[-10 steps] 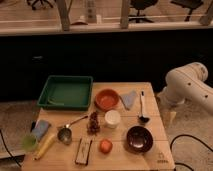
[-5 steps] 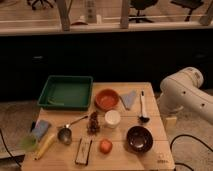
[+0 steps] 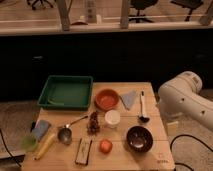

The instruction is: Stack bowls into tray

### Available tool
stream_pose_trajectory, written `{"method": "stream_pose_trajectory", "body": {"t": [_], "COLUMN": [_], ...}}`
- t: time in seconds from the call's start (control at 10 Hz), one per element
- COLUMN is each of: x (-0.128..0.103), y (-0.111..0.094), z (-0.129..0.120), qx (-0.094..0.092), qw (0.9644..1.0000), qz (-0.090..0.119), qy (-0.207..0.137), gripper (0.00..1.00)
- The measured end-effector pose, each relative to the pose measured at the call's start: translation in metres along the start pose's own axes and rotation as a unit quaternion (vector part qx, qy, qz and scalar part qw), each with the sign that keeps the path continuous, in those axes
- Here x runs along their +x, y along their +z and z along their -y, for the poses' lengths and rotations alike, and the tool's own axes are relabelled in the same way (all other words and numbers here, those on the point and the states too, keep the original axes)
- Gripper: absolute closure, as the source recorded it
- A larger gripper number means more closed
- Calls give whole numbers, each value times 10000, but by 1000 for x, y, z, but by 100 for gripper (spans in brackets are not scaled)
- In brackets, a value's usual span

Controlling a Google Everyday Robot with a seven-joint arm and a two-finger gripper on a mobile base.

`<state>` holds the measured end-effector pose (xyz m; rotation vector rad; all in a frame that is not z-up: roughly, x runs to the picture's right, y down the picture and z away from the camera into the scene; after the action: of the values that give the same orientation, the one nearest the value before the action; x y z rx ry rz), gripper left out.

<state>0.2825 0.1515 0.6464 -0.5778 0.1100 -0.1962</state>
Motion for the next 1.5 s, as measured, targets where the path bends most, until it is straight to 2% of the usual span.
{"method": "stream_pose_trajectory", "body": {"t": [0.2, 0.5, 1.0, 1.5], "x": [-5, -14, -34, -49], "y": [1, -1, 10, 28], "z": [-2, -21, -44, -57], "qx": [14, 30, 78, 156], "qw": [9998, 9983, 9930, 9886], "qz": [-19, -85, 20, 177], "qy": [-202, -583, -1182, -1489], "gripper": [20, 20, 20, 20]}}
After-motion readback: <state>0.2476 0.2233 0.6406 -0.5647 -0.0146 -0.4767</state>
